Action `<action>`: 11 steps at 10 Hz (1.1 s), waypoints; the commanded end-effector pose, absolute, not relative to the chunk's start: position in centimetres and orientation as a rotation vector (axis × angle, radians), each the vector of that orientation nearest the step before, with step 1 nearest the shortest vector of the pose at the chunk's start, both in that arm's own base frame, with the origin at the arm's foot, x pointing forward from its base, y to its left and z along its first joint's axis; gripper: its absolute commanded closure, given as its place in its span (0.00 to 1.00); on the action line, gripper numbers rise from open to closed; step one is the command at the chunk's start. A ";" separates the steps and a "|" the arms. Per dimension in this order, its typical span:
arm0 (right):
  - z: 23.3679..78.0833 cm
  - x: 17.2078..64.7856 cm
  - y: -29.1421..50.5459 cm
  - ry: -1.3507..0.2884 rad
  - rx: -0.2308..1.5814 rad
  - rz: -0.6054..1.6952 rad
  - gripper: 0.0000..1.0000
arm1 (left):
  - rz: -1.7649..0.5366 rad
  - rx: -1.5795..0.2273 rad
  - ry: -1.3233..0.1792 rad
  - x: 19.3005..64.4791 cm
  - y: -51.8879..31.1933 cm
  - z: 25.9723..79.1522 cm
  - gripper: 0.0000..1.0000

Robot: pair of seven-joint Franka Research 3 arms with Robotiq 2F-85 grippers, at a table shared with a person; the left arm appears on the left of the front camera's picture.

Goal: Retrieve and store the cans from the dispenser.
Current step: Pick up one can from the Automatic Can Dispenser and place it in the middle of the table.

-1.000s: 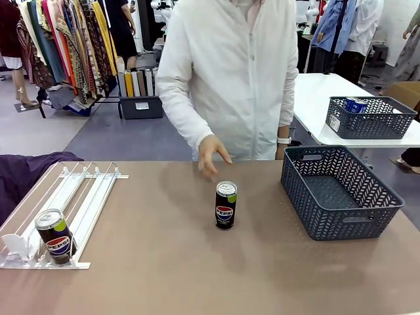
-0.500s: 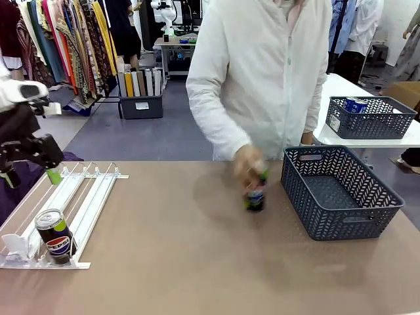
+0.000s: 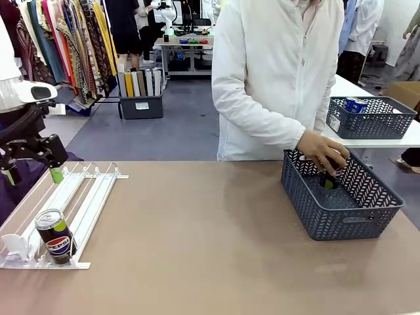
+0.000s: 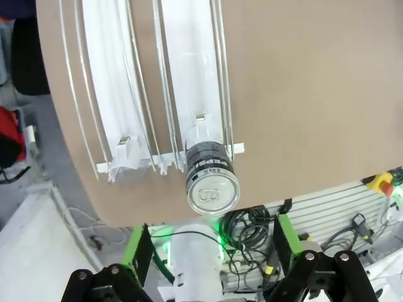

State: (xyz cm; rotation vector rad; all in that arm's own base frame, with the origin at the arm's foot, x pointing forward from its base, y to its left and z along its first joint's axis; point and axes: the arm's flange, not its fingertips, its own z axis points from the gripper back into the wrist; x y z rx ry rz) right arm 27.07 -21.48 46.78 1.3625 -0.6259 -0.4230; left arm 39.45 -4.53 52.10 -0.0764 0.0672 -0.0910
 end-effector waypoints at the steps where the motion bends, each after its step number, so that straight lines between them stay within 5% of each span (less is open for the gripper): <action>1: 47.1 27.3 -21.4 -0.650 1.379 -0.411 0.00 | -0.075 -0.065 0.070 39.7 -4.6 51.9 0.00; 11: 47.1 27.3 -21.4 -0.650 1.379 -0.411 0.00 | 0.027 -0.069 -0.018 36.2 -6.3 41.9 0.00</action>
